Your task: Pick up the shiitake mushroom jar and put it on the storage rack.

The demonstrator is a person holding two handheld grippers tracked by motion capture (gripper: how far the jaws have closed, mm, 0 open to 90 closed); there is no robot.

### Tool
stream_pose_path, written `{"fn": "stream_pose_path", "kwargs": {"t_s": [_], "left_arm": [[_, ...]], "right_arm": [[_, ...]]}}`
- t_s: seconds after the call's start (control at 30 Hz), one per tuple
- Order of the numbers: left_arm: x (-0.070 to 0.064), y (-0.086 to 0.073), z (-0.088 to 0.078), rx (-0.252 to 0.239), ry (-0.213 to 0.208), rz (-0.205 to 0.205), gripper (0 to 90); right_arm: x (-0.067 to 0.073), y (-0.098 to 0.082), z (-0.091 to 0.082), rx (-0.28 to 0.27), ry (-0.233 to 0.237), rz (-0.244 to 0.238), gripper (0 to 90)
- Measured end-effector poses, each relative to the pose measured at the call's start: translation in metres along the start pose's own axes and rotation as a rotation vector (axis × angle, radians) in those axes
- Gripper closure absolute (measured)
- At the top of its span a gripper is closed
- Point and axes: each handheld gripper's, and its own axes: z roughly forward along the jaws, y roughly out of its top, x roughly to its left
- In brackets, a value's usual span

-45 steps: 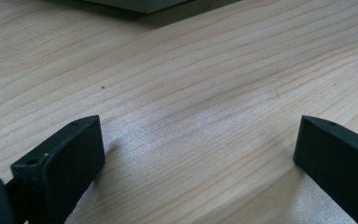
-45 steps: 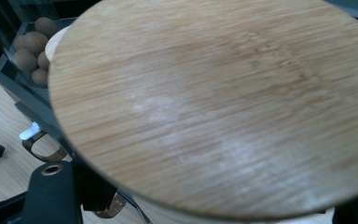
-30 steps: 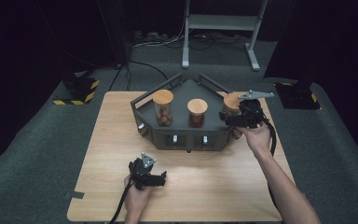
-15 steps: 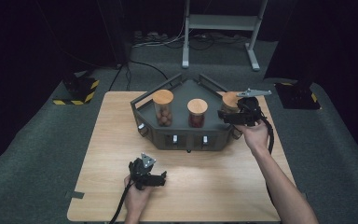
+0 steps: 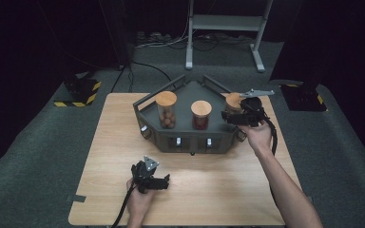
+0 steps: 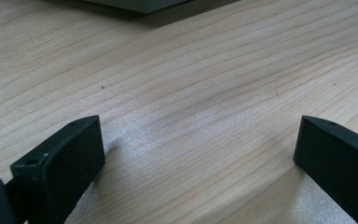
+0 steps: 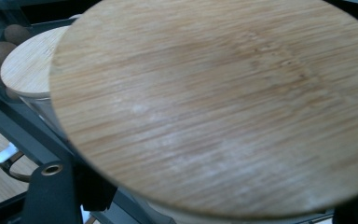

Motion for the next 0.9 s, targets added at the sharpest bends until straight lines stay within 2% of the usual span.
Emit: {"fn": "stream_pose_path", "kwargs": {"t_s": [0.9], "left_arm": [[0.000, 0.000, 0.000, 0.000, 0.000, -0.001, 1.8]], "right_arm": [[-0.001, 0.000, 0.017, 0.025, -0.024, 0.006, 25.1]]}}
